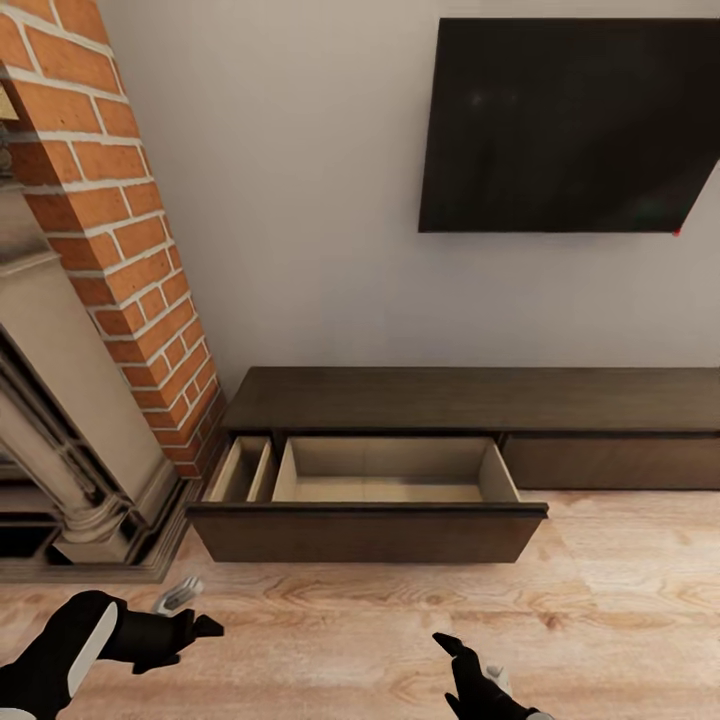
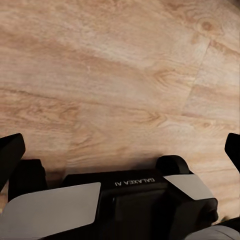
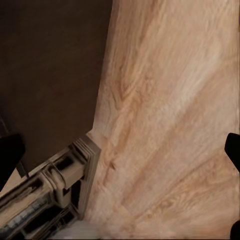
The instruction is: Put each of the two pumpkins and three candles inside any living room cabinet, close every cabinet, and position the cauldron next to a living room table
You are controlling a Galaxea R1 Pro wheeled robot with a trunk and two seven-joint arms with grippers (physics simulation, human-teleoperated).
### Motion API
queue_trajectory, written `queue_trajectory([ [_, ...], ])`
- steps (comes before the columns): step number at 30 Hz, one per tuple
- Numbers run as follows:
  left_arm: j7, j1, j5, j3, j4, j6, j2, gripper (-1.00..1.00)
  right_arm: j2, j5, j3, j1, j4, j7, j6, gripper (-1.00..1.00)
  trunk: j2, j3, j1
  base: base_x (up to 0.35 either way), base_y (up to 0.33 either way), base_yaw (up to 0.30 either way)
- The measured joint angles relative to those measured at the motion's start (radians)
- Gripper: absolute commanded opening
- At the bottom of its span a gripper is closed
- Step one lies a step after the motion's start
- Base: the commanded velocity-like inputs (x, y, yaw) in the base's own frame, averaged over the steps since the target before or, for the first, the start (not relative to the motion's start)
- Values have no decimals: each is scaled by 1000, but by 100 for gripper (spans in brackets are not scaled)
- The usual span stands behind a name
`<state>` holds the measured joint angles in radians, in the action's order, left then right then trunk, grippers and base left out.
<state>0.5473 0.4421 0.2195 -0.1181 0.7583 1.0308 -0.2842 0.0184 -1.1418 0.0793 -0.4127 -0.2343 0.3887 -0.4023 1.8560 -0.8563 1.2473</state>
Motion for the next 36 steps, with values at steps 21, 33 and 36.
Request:
queue_trajectory([
  [21,-204,1,0,0,1,-4,41,100,-18,41,-209,-2,-55,-443,101,100,-147,66,-80,-1,0,0],
  [33,-409,1,1,-2,25,-6,102,100,-18,49,-371,-2,-92,-606,107,100,-231,103,-126,0,0,0],
  [36,-413,1,0,-2,25,-6,105,100,-19,55,-418,-2,-95,-630,108,100,-252,113,-138,0,0,0],
])
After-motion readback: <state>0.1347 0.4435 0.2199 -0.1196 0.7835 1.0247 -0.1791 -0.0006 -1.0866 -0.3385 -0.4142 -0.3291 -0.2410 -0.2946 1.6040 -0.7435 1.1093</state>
